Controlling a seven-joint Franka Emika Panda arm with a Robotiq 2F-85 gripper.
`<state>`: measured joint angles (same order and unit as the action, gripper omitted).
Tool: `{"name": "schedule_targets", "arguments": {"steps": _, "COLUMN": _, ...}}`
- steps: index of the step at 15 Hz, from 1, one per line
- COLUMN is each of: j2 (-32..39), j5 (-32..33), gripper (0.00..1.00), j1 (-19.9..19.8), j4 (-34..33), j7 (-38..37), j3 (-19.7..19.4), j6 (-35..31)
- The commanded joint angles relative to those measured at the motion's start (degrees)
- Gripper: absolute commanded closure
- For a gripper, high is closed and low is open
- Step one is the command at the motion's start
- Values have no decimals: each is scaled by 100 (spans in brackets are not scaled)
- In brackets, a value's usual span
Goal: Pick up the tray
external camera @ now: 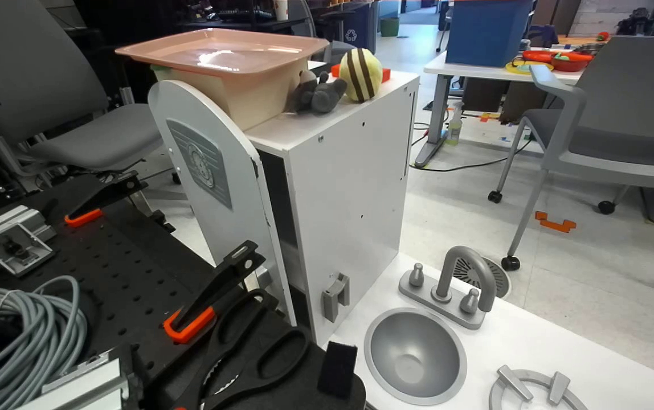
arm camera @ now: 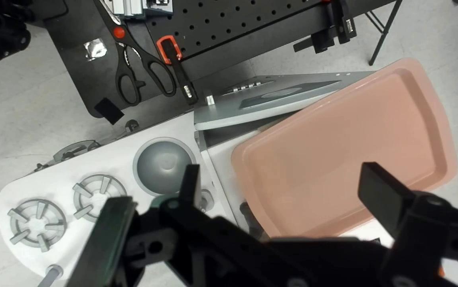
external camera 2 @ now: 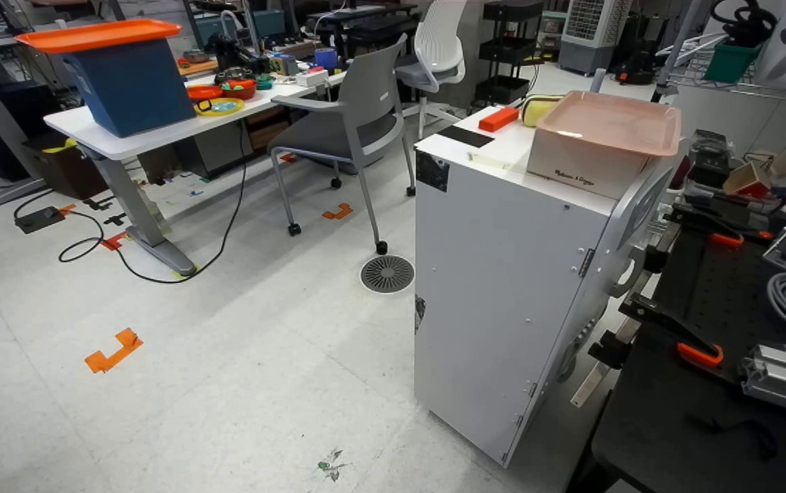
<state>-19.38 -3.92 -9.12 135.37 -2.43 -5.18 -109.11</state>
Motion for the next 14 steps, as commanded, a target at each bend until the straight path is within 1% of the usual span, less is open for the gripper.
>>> {"name": "schedule_targets", "arguments": {"steps": 1, "j2": -80, "j5": 283, "gripper": 0, "j1": -53, "j4": 4, "j7": 135, "j3": -173, "j6": -74}}
{"name": "schedule_targets", "arguments": {"steps": 3, "j2": -49, "j5": 329, "gripper": 0, "j1": -110, "j4": -55, "j7": 66, "j3": -245, "j6": -113}}
{"name": "schedule_targets", "arguments": {"steps": 6, "j2": -25, "j5": 124, "gripper": 0, "j1": -107, "j4": -181, "j7": 13, "j3": -334, "j6": -29}}
{"name": "schedule_targets", "arguments": {"steps": 7, "j2": -5, "j5": 223, "gripper": 0, "j1": -91, "j4": -77, "j7": 23, "j3": -306, "j6": -66}}
{"name": "schedule_targets", "arguments": {"steps": 12, "j2": 12, "j5": 239, "gripper": 0, "j1": -104, "j4": -119, "j7": -21, "j3": -316, "j6": -108}}
{"name": "schedule_targets", "arguments": {"steps": 14, "j2": 137, "j5": 373, "gripper": 0, "j1": -165, "j4": -116, "j7": -400, "j3": -244, "j6": -347}}
